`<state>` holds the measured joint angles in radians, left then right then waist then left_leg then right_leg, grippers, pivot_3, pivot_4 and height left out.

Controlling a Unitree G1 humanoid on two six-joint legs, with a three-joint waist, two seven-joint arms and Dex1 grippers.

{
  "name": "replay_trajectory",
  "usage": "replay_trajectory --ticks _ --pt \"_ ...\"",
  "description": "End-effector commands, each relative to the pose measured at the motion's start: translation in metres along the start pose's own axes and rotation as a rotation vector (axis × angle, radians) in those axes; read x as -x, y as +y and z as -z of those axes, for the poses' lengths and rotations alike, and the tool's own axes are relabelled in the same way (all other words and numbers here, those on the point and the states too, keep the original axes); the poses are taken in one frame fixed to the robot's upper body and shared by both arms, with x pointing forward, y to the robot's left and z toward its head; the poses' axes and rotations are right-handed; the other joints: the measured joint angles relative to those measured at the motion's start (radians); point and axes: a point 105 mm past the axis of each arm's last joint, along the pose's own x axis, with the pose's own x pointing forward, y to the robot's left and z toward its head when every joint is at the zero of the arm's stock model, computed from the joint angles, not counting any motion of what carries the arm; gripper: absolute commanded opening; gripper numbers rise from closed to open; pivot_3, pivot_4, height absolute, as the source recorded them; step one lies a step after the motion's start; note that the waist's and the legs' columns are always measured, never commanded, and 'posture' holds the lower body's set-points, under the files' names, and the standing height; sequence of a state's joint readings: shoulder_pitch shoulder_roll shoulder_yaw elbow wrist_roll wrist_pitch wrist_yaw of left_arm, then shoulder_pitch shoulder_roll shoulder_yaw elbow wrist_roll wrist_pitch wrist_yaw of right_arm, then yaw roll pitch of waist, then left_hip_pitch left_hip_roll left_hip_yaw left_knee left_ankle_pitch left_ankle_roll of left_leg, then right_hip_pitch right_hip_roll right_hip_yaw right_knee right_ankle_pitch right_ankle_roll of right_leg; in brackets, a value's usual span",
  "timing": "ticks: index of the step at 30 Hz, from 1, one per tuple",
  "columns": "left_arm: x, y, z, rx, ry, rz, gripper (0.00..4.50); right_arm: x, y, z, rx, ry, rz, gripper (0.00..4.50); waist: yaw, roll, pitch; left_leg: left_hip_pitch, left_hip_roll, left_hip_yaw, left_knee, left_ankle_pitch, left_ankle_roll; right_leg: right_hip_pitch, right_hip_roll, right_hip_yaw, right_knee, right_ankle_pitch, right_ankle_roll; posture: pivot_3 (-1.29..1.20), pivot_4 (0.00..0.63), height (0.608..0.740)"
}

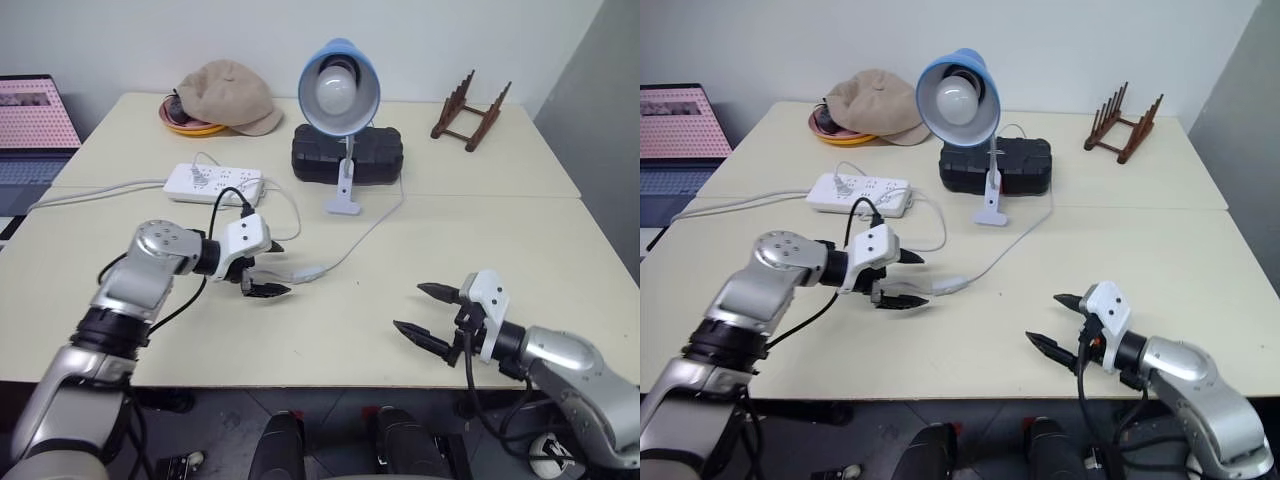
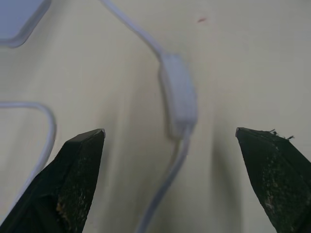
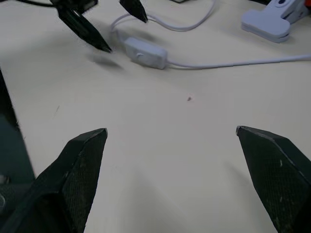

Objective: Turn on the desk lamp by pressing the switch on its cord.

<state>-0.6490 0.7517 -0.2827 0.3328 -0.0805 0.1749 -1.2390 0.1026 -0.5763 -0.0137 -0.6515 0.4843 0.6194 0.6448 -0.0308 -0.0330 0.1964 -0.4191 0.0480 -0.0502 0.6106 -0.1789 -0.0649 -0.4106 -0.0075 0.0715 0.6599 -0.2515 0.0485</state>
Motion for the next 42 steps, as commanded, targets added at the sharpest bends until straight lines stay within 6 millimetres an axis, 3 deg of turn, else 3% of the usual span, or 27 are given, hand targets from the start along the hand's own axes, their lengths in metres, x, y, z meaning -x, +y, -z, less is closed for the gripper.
replay_trajectory --ticks 1,3,6,23,29,32,35,39,42 --pt "-0.003 0.011 -0.008 -0.076 -0.015 0.000 4.50 0.002 0.010 -0.012 0.029 -0.041 0.015 4.45 0.000 0.000 0.000 -0.001 0.000 0.000 0.000 0.000 0.000 0.000 0.000 0.000 -0.001 0.000 0.000 0.00 0.150 0.740" --pt "-0.005 0.011 -0.008 -0.076 -0.022 0.014 4.50 0.002 0.012 -0.012 0.025 -0.042 0.018 4.45 0.001 0.000 0.000 -0.001 0.000 0.000 0.000 0.000 0.000 0.000 0.000 -0.001 -0.001 0.000 0.000 0.00 0.150 0.740" --pt "-0.009 0.010 -0.009 -0.084 -0.034 0.031 4.06 0.002 0.011 -0.013 0.024 -0.047 0.029 4.50 0.000 0.000 0.000 -0.001 0.000 0.000 0.000 0.000 0.000 0.000 0.000 0.000 0.000 0.000 0.000 0.00 0.150 0.740" --pt "-0.018 0.005 -0.011 -0.058 -0.074 0.066 0.47 -0.001 0.004 -0.017 0.003 -0.063 0.039 4.50 -0.001 0.000 0.000 0.000 0.000 0.000 0.000 0.000 0.000 0.000 0.000 0.000 0.002 0.000 0.000 0.00 0.150 0.740" --pt "-0.017 -0.001 -0.016 0.092 -0.128 0.094 0.39 -0.002 0.005 -0.018 -0.053 -0.077 0.028 4.50 -0.002 0.000 0.000 0.000 0.000 0.000 0.000 0.000 0.000 0.000 0.000 0.000 0.002 0.000 0.000 0.00 0.150 0.740" --pt "-0.011 -0.012 -0.039 0.381 -0.268 0.178 0.39 -0.003 0.009 -0.017 -0.207 -0.111 -0.008 4.50 -0.003 0.000 0.000 0.000 0.000 -0.001 0.001 0.000 0.000 0.000 0.000 -0.001 0.003 0.000 0.000 0.00 0.150 0.740" --pt "-0.004 -0.024 -0.055 0.513 -0.334 0.236 0.39 -0.004 0.011 -0.019 -0.379 -0.165 -0.021 4.50 -0.005 0.000 0.000 0.000 0.000 -0.001 0.001 0.000 0.000 0.000 0.000 -0.001 0.003 0.000 0.000 0.00 0.150 0.740" --pt "0.013 -0.037 -0.099 0.783 -0.544 0.403 0.39 -0.005 0.016 -0.045 -0.766 -0.396 -0.112 4.50 -0.005 0.000 0.000 0.001 0.001 -0.002 0.001 0.000 0.000 0.000 0.001 -0.001 0.004 0.000 0.000 0.00 0.150 0.740" --pt "0.016 -0.043 -0.112 0.878 -0.599 0.460 0.39 -0.007 0.020 -0.063 -0.874 -0.457 -0.200 4.50 -0.008 0.000 0.000 0.001 0.001 -0.003 0.002 0.000 0.000 0.001 0.001 -0.002 0.004 0.000 0.000 0.00 0.150 0.740"
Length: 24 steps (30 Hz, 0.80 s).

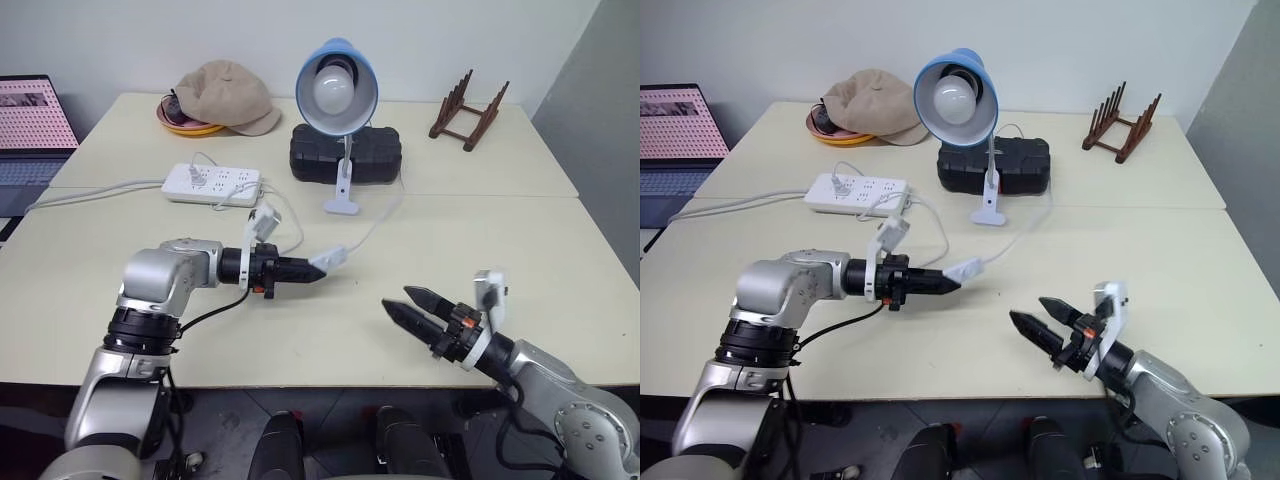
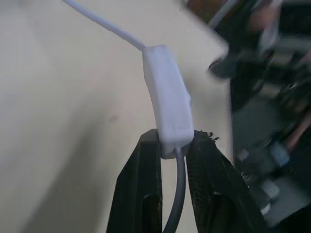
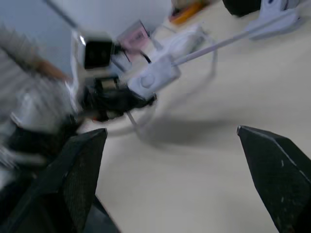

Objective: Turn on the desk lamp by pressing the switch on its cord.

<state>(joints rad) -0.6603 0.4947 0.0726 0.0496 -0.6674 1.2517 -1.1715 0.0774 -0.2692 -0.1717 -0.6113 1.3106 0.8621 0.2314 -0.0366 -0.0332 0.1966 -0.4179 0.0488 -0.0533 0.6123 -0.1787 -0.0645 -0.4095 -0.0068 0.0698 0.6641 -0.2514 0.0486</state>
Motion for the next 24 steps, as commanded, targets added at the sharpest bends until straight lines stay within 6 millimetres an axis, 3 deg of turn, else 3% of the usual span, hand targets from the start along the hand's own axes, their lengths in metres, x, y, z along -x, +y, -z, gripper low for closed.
replay_trajectory --ticks 1,4,7,10,24 --pt "-0.005 -0.023 -0.010 0.083 -0.059 0.075 0.39 -0.008 0.028 -0.015 -0.132 -0.040 -0.146 4.50 -0.005 0.000 0.000 0.000 0.000 0.000 0.000 0.000 0.000 0.000 0.000 0.000 0.000 0.000 0.000 0.00 0.150 0.740" --pt "-0.011 -0.030 -0.006 0.121 -0.065 0.100 0.39 -0.011 0.042 -0.017 -0.178 -0.016 -0.219 4.50 -0.011 0.000 0.000 0.002 0.000 0.000 0.001 0.000 0.000 0.001 0.000 0.001 0.000 0.000 0.000 0.00 0.150 0.740" --pt "-0.016 -0.038 -0.006 0.136 -0.068 0.129 0.39 -0.017 0.043 -0.024 -0.214 -0.050 -0.212 4.50 -0.014 0.000 0.000 0.001 0.000 0.000 0.000 0.000 0.000 0.001 0.000 0.000 0.000 0.000 0.000 0.00 0.150 0.740" --pt "-0.022 -0.041 -0.006 0.162 -0.083 0.156 0.39 -0.027 0.048 -0.016 -0.170 0.013 -0.228 4.50 -0.015 0.000 0.000 0.001 0.000 0.000 0.000 0.000 0.000 0.001 0.000 0.001 -0.001 0.000 0.001 0.00 0.150 0.740" --pt "-0.029 -0.059 0.001 0.162 -0.080 0.231 0.39 -0.034 0.042 -0.024 -0.214 -0.038 -0.197 4.50 -0.015 0.000 0.000 0.001 -0.001 0.000 0.000 0.000 0.000 0.001 0.000 0.001 -0.001 0.000 0.000 0.00 0.150 0.740"
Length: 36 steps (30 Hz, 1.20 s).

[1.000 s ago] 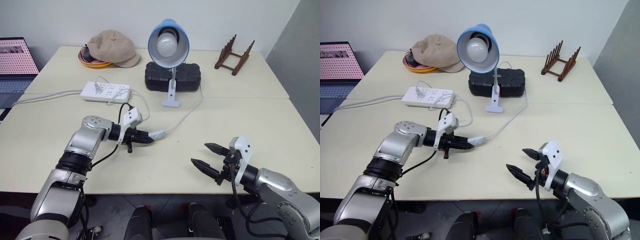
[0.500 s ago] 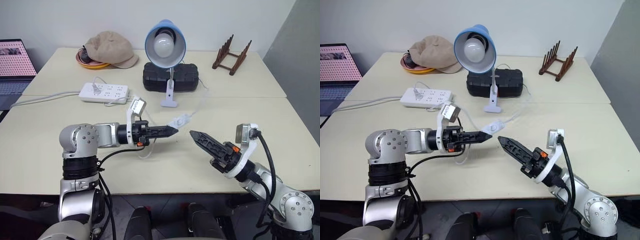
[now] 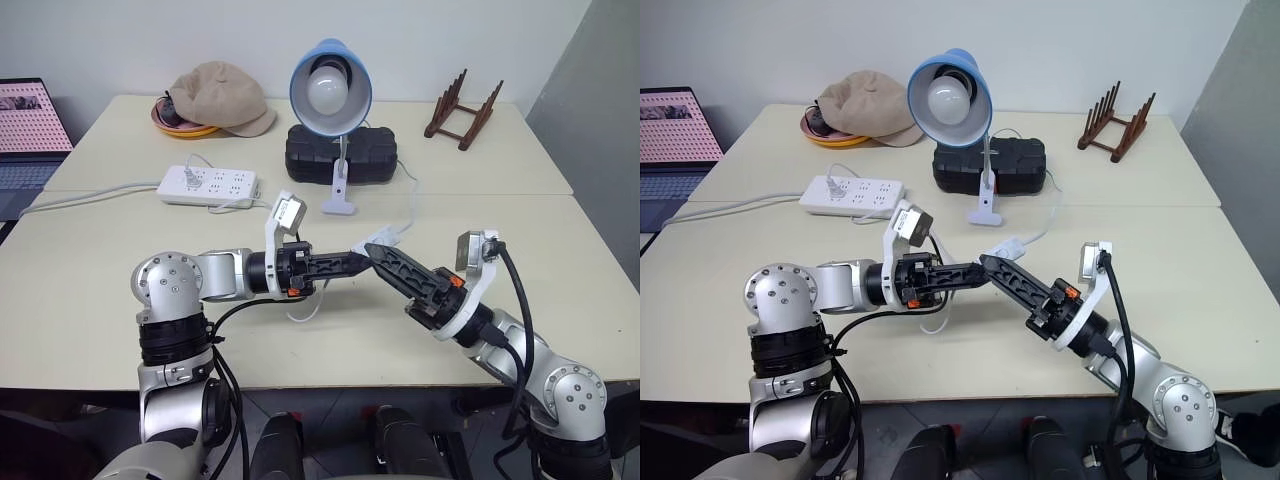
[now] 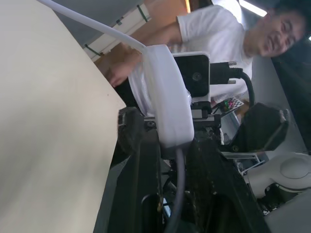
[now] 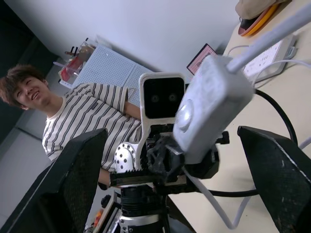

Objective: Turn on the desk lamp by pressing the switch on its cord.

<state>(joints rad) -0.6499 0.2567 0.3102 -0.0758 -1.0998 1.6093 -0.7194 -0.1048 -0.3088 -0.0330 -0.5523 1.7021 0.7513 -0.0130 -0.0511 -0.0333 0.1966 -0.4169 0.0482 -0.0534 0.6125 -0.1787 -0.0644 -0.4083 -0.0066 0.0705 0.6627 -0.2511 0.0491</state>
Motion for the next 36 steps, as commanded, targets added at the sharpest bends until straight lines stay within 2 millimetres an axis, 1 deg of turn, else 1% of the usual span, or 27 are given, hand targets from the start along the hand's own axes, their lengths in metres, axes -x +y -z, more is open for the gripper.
replay_trajectory --ticks 1,4,10,12,13,16,17,22,24,27,30,34,36 --pt "-0.0023 -0.0124 0.0051 -0.033 0.016 0.043 0.39 -0.0008 0.0075 -0.0038 -0.002 -0.021 -0.026 4.50 0.000 0.000 0.000 0.000 0.000 0.000 0.000 0.000 0.000 0.000 0.000 0.000 0.000 0.000 0.000 0.00 0.150 0.740" --pt "-0.0019 -0.0123 0.0088 -0.027 0.019 0.039 0.39 -0.0001 0.0077 -0.0019 -0.003 -0.014 -0.024 4.50 0.000 0.000 0.000 0.000 0.000 0.000 0.000 0.000 0.000 0.000 0.000 0.000 0.000 0.000 0.000 0.00 0.150 0.740" --pt "-0.0018 -0.0115 0.0069 -0.016 0.012 0.040 0.39 0.0010 0.0086 -0.0002 -0.006 -0.008 -0.027 4.50 0.000 0.000 0.000 0.000 0.000 0.000 0.000 0.000 0.000 0.000 0.000 0.000 0.000 0.000 0.000 0.00 0.150 0.740" --pt "-0.0015 -0.0120 0.0072 -0.014 0.016 0.043 0.39 0.0017 0.0093 0.0009 -0.005 -0.001 -0.032 4.14 0.000 0.000 0.000 0.000 0.000 0.000 0.000 0.000 0.000 0.000 0.000 0.000 0.000 0.000 0.000 0.00 0.150 0.740" --pt "-0.0009 -0.0117 0.0067 -0.013 0.017 0.042 0.39 0.0018 0.0098 0.0012 -0.006 0.001 -0.035 4.05 0.000 0.000 0.000 0.000 0.000 0.000 0.000 0.000 0.000 0.000 0.000 0.000 -0.001 0.000 0.000 0.00 0.150 0.740" --pt "0.0006 -0.0101 0.0065 -0.007 0.016 0.038 0.39 0.0020 0.0101 0.0013 -0.007 0.003 -0.039 3.34 0.000 0.000 0.000 0.000 0.000 0.000 0.000 0.000 0.000 0.000 0.000 0.000 -0.001 0.000 0.000 0.00 0.150 0.740" --pt "0.0009 -0.0101 0.0068 -0.007 0.016 0.038 0.39 0.0020 0.0104 0.0014 -0.007 0.003 -0.039 3.03 0.000 0.000 0.000 0.000 0.000 0.000 0.000 0.000 0.000 0.000 0.000 0.000 -0.001 0.000 0.000 0.00 0.150 0.740" --pt "0.0004 -0.0111 0.0086 -0.010 0.023 0.041 0.39 0.0019 0.0109 0.0018 -0.010 0.002 -0.040 1.93 0.000 0.000 0.000 -0.001 0.000 0.000 0.000 0.000 0.000 0.000 0.000 0.000 -0.001 0.000 0.000 0.00 0.150 0.740" --pt "0.0002 -0.0115 0.0084 -0.010 0.024 0.043 0.39 0.0018 0.0112 0.0020 -0.011 0.002 -0.041 1.42 0.000 0.000 0.000 -0.001 0.000 0.000 0.000 0.000 0.000 0.000 0.000 0.000 -0.002 0.000 0.000 0.00 0.150 0.740" --pt "-0.0002 -0.0117 0.0074 -0.011 0.021 0.046 0.39 0.0018 0.0120 0.0027 -0.009 0.009 -0.046 0.84 0.000 0.000 0.000 -0.001 0.000 0.000 -0.001 0.000 0.000 -0.001 0.000 0.000 -0.002 0.000 0.000 0.00 0.150 0.740" --pt "-0.0006 -0.0123 0.0072 -0.012 0.022 0.049 0.39 0.0020 0.0121 0.0032 -0.006 0.015 -0.047 0.69 0.000 0.000 0.000 -0.001 0.000 0.000 -0.001 0.000 0.000 -0.001 0.000 0.000 -0.002 0.000 -0.001 0.00 0.150 0.740" --pt "-0.0014 -0.0132 0.0080 -0.012 0.026 0.053 0.39 0.0028 0.0120 0.0040 0.008 0.023 -0.042 0.67 0.000 0.000 0.000 -0.001 0.000 0.000 -0.001 0.000 0.000 -0.001 0.000 0.000 -0.002 0.000 -0.001 0.00 0.150 0.740" --pt "-0.0015 -0.0130 0.0082 -0.012 0.028 0.052 0.39 0.0036 0.0075 0.0045 0.051 0.045 -0.008 0.67 0.000 0.000 0.000 -0.001 0.000 0.000 -0.001 0.000 0.000 -0.001 0.000 0.000 -0.003 0.000 -0.001 0.00 0.150 0.740"
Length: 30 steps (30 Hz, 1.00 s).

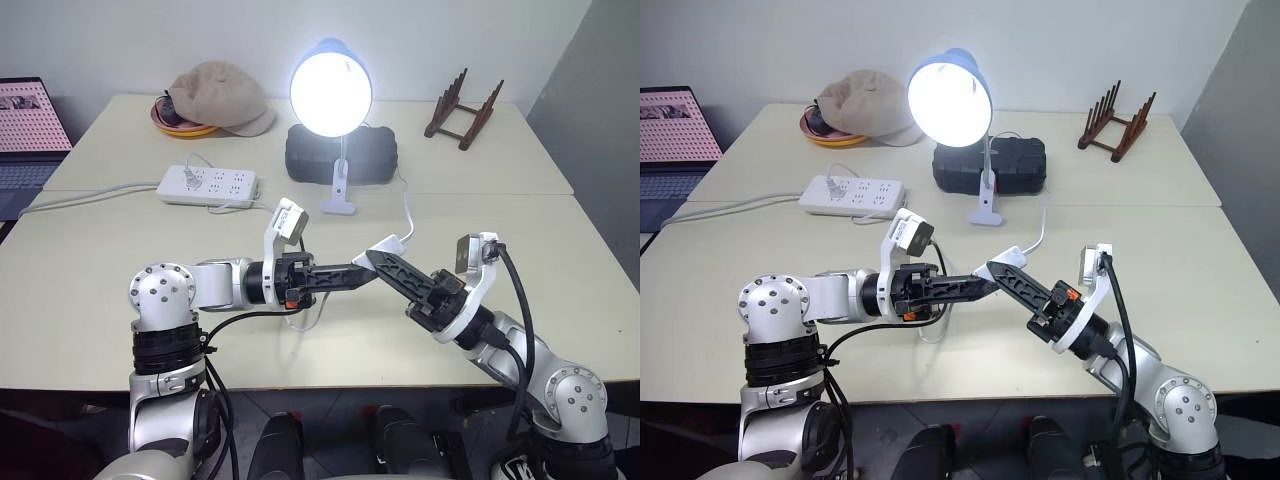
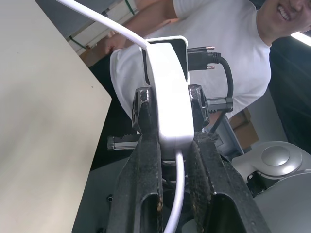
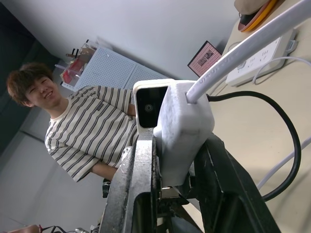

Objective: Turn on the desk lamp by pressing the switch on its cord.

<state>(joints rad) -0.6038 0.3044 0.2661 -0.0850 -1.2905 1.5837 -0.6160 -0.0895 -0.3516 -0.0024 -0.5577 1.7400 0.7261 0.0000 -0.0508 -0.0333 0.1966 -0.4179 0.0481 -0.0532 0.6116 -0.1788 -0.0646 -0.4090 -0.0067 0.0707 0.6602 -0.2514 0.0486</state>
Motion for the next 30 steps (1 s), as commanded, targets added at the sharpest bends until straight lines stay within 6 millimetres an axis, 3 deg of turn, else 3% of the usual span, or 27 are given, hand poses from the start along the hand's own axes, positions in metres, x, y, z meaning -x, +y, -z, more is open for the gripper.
replay_trajectory --ticks 1,6,7,16,20,22,24,27,30 --pt "-0.002 -0.006 -0.002 -0.027 0.006 0.019 0.39 0.002 0.003 0.000 0.100 0.035 0.022 0.66 0.000 0.000 0.000 0.000 0.000 0.000 0.000 0.000 0.000 0.000 0.000 0.000 0.000 0.000 0.000 0.00 0.150 0.740" --pt "-0.002 -0.004 -0.001 -0.026 0.010 0.010 0.39 0.005 0.001 -0.001 0.152 0.068 0.026 0.66 0.000 0.000 0.000 0.000 0.000 0.000 0.000 0.000 0.000 0.000 0.000 0.000 -0.001 0.000 0.000 0.00 0.150 0.740" --pt "-0.003 -0.002 -0.002 -0.024 0.011 0.004 0.39 0.007 0.000 -0.003 0.169 0.086 0.030 1.32 0.001 0.000 0.000 0.000 0.000 0.000 -0.001 0.000 0.000 0.000 0.000 0.000 -0.001 0.000 0.000 0.00 0.150 0.740" --pt "0.006 0.008 -0.017 -0.091 0.044 -0.073 0.39 0.053 -0.001 -0.006 0.267 0.261 0.097 3.28 0.016 0.000 0.000 -0.002 -0.001 0.001 -0.001 0.000 0.000 -0.001 -0.001 0.000 -0.003 0.000 0.000 0.00 0.150 0.740" --pt "0.017 0.043 -0.039 -0.382 0.121 -0.277 0.39 0.053 0.003 -0.021 0.555 0.247 0.209 4.11 0.017 0.000 0.000 -0.002 -0.001 0.001 -0.001 0.000 0.000 -0.002 -0.001 0.000 -0.003 0.000 0.000 0.00 0.150 0.740" --pt "0.021 0.062 -0.039 -0.540 0.224 -0.334 0.39 0.047 0.000 -0.022 0.729 0.259 0.273 4.50 0.017 0.000 0.000 -0.002 -0.001 0.001 -0.001 0.000 0.000 -0.002 -0.001 0.000 -0.003 0.000 0.000 0.00 0.150 0.740" --pt "0.023 0.080 -0.038 -0.691 0.324 -0.388 0.39 0.043 -0.013 -0.028 0.904 0.252 0.387 4.50 0.018 0.000 0.000 -0.002 -0.001 0.002 -0.001 0.000 0.000 -0.002 -0.002 0.001 -0.004 0.000 -0.001 0.00 0.150 0.740" --pt "0.024 0.104 -0.039 -0.849 0.434 -0.435 0.39 0.043 -0.027 -0.023 0.951 0.254 0.446 4.50 0.022 0.000 0.000 -0.005 -0.001 0.002 -0.002 0.000 0.000 -0.003 -0.003 0.000 -0.009 0.000 -0.001 0.00 0.150 0.740" --pt "0.026 0.117 -0.037 -0.959 0.519 -0.440 0.39 0.045 -0.037 -0.017 1.001 0.288 0.479 4.50 0.023 0.000 0.000 -0.018 -0.002 0.003 -0.002 0.000 0.000 -0.012 -0.003 0.001 -0.011 0.001 0.001 0.00 0.150 0.740"
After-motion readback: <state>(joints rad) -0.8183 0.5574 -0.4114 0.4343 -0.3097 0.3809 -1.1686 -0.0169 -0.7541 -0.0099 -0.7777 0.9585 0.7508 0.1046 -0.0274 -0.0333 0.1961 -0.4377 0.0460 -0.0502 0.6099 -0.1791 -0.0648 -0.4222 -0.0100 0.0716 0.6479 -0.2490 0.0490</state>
